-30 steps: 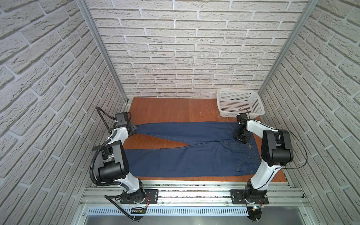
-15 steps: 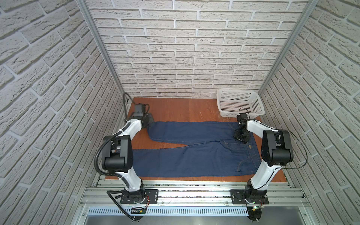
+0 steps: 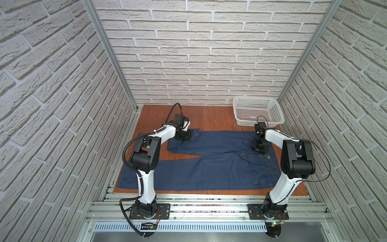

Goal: Fold and stack the trousers
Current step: 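Lower and release the leg hem with the left gripper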

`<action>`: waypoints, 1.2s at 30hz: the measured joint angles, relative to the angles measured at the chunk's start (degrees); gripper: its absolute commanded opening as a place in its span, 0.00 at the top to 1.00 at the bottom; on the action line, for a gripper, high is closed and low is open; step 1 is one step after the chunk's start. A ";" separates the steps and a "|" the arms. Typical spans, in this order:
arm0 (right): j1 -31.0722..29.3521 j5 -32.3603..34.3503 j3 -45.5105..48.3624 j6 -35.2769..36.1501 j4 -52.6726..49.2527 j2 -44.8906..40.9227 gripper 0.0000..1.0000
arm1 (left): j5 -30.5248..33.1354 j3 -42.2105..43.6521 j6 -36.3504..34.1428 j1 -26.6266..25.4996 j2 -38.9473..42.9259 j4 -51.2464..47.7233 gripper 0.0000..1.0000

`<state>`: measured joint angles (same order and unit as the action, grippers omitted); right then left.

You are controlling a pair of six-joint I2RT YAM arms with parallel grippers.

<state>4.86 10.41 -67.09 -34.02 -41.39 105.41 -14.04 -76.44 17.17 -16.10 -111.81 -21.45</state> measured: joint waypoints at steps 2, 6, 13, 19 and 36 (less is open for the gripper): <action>0.00 -0.04 0.00 -0.02 0.00 0.00 0.54 | 2.73 3.41 1.42 4.09 3.19 1.31 1.00; 0.00 -0.09 0.00 0.00 0.00 0.00 0.54 | 10.99 11.41 5.88 14.45 13.40 4.37 0.99; 0.02 -0.11 0.00 0.15 0.00 0.00 0.54 | 27.36 19.93 11.89 23.08 22.53 7.96 0.91; 0.02 -0.15 0.00 0.17 -0.04 -0.07 0.54 | 32.41 21.59 15.69 27.69 18.95 5.22 0.46; -2.05 -5.49 -1.09 0.22 -4.17 -4.39 0.54 | 26.51 17.66 18.05 23.43 29.29 2.80 0.37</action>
<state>2.81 4.93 -68.18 -33.80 -45.56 101.01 12.47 -58.78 35.22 7.33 -82.52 -18.65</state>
